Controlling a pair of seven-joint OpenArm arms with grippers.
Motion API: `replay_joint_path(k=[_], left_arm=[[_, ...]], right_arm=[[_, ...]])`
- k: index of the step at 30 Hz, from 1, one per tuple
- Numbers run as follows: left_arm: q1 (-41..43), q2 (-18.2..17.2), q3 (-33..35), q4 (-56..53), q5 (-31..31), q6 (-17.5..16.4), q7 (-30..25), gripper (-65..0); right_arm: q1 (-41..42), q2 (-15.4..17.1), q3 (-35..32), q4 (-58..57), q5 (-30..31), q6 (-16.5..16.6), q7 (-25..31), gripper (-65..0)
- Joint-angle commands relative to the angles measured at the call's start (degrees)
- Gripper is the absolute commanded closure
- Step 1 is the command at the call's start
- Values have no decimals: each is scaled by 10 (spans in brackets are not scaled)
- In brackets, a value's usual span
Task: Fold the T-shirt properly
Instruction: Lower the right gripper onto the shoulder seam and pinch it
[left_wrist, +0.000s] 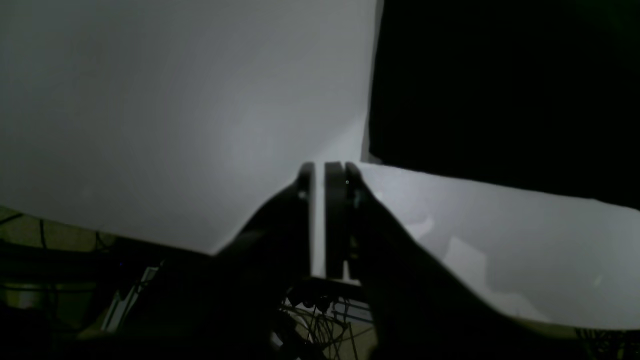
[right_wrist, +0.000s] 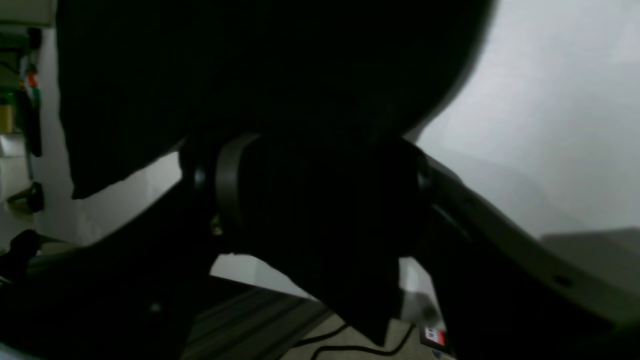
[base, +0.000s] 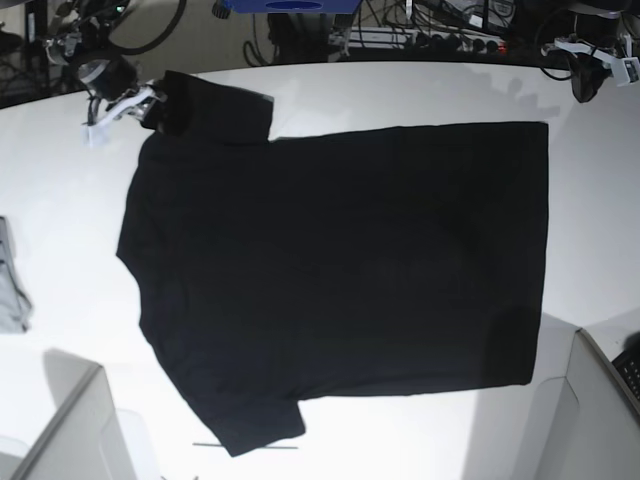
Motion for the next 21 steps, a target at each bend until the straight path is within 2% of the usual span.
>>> replay_joint_path(k=[1, 3, 4, 9, 11, 15, 18, 21], left_arm=[[7, -6, -6, 8, -11, -5, -14, -43], [7, -6, -6, 8, -11, -5, -14, -44], [7, -6, -6, 8, -11, -5, -14, -44], [7, -6, -4, 8, -11, -5, -13, -44], [6, -6, -3, 8, -11, -5, -13, -58], [6, -6, -3, 8, -11, -5, -13, -183], [-2, -5, -3, 7, -12, -5, -9, -232], [-29, -3, -7, -10, -12, -5, 54, -232]], right_arm=[[-8, -2, -4, -11, -63, -14, -37, -347], [-8, -2, -5, -11, -63, -14, -35, -341], [-8, -2, -5, -11, -63, -14, -35, -312], [-7, 0, -5, -11, -63, -14, -39, 0], [-7, 1, -5, -11, -64, -15, -40, 0], [-7, 2, -5, -11, -64, -15, -41, 0], [-7, 2, -5, -11, -64, -15, -41, 0], [-7, 2, -5, -11, -64, -15, -41, 0]])
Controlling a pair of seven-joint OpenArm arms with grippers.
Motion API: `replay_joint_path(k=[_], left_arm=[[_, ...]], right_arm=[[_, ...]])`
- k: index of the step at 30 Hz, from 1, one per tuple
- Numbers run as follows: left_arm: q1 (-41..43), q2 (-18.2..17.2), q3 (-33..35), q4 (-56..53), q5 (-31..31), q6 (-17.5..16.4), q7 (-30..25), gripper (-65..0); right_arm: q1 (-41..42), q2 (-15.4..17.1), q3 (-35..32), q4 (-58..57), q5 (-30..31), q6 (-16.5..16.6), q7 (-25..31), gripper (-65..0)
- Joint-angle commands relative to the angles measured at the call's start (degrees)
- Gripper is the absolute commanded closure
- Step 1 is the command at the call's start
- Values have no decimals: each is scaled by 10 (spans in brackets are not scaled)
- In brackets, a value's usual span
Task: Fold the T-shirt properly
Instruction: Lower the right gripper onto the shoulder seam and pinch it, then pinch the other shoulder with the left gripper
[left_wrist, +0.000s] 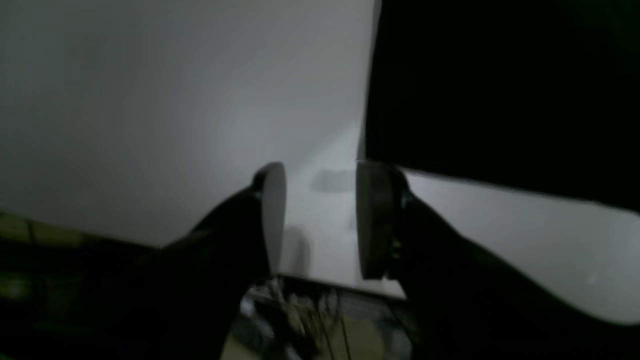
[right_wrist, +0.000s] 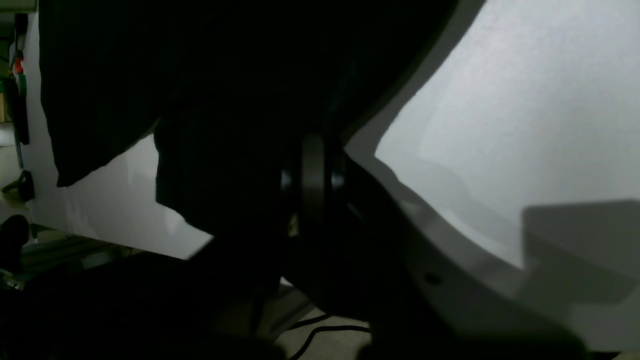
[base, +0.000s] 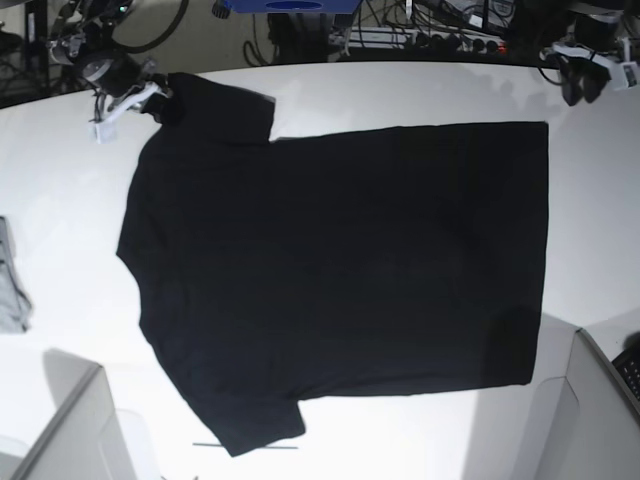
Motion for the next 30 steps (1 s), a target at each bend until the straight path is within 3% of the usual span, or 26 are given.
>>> replay_joint_path(k=[1, 11, 26, 30], left_arm=[[-6, -7, -6, 3, -7, -5, 4, -232], [-94, -9, -5, -46, -3, -5, 114, -230], [-136, -7, 2, -64, -3, -5, 115, -230], [-140, -7, 33, -66, -3, -5, 116, -230]], right_arm=[[-8, 2, -1, -2, -42, -14, -30, 0], [-9, 2, -1, -2, -42, -14, -30, 0], [-8, 2, -1, -2, -42, -14, -30, 0], [-8, 2, -1, -2, -42, -14, -30, 0]])
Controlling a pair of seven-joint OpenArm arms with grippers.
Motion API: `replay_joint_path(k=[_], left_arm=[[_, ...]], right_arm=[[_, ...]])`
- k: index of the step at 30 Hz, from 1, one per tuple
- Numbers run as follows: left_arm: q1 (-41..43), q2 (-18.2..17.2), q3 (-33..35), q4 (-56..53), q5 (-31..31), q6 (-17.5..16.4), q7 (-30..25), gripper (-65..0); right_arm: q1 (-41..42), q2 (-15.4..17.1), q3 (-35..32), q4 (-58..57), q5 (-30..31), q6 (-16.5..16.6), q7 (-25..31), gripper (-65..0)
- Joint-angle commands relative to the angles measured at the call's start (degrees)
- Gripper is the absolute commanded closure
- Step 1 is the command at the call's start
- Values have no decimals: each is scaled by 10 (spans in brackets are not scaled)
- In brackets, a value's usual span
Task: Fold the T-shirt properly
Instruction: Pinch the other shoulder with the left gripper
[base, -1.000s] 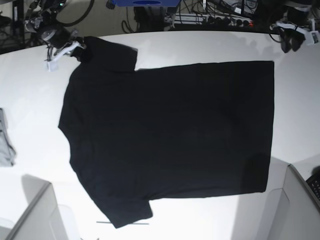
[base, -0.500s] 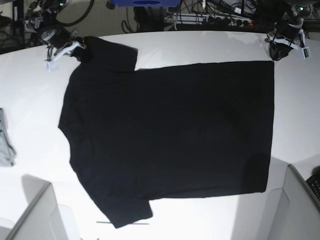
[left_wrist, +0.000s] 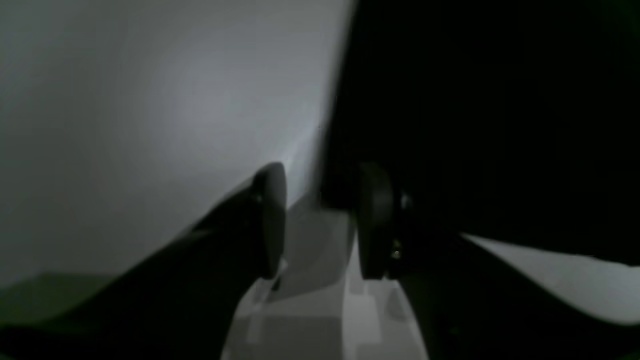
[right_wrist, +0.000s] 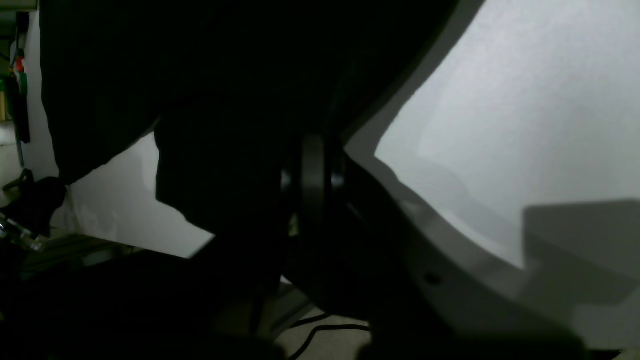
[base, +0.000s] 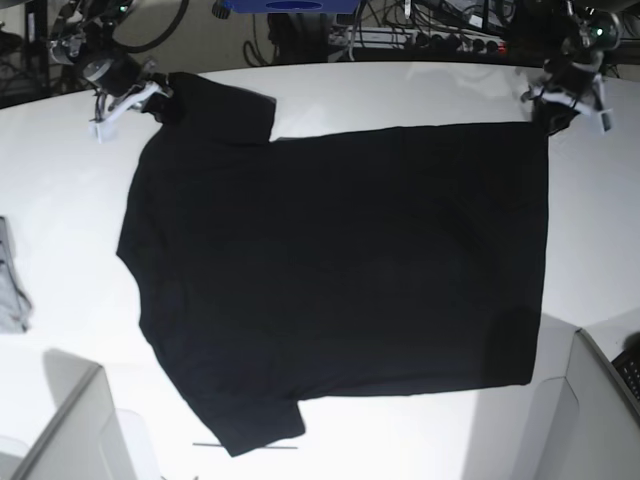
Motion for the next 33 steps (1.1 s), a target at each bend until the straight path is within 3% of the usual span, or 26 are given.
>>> replay_joint_path(k=[1, 13, 15, 17, 33], left_arm=[[1, -6, 1, 5, -4, -5, -3, -230], [-16, -5, 4, -49, -4, -5, -3, -214], [-18, -6, 4, -54, -4, -5, -3, -128], [-18, -6, 4, -54, -4, -5, -3, -3], [-10, -11, 4, -48, -4, -5, -3, 0]], right_arm=[[-7, 2, -1, -2, -44, -14, -30, 0], [-7, 2, -1, -2, -44, -14, -30, 0], [-7, 2, -1, -2, -44, -14, -30, 0], [-7, 2, -1, -2, -44, -14, -30, 0], [-8, 2, 2, 12, -44, -14, -26, 0]])
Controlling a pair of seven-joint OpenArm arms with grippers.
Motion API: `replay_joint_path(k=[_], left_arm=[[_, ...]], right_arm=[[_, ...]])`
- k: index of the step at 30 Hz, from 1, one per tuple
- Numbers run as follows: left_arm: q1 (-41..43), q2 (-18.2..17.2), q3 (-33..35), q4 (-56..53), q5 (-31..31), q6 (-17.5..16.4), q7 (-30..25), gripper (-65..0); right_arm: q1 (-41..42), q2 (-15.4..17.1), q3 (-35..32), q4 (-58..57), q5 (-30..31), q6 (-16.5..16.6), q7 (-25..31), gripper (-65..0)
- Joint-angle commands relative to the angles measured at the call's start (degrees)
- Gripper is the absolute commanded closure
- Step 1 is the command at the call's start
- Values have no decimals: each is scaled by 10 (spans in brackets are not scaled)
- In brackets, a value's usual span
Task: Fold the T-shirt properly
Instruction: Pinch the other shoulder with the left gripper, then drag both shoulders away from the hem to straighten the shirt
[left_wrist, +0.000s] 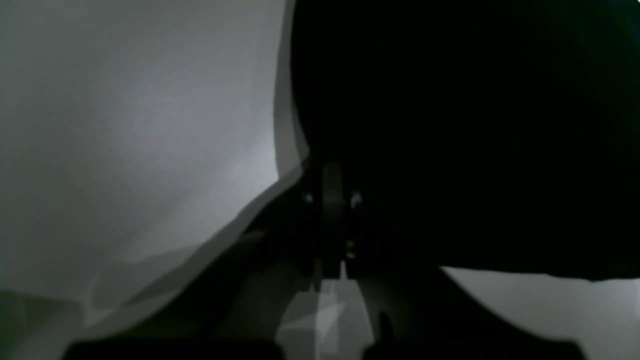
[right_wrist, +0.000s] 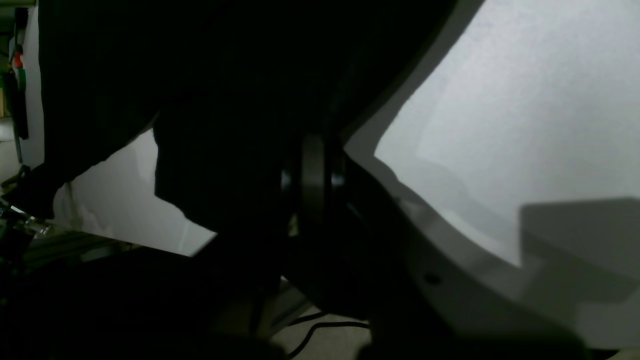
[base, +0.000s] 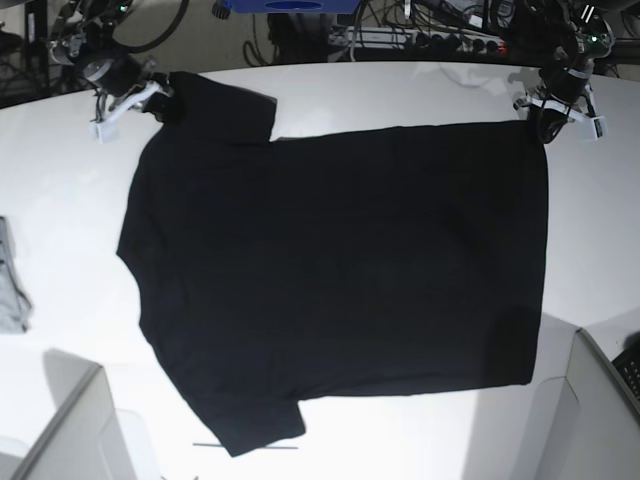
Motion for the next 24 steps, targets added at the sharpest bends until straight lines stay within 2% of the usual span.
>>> replay_joint_path(k=[1, 15, 19, 21, 24], left_arm=[[15, -11, -1, 5, 16, 4, 19, 0], [96, -20, -5, 132, 22, 4, 15, 0], [101, -14, -6, 167, 102, 4, 14, 0], [102, 2, -6, 185, 146, 4, 14, 0], [102, 21, -22, 214, 177, 4, 13, 0]], right_arm=[[-10, 2, 4, 12, -41, -15, -22, 0], [-71, -1, 1, 158, -41, -15, -25, 0], [-86, -2, 1, 186, -41, -15, -25, 0], [-97, -2, 4, 201, -40, -15, -25, 0], [-113, -2, 4, 216, -39, -15, -25, 0]])
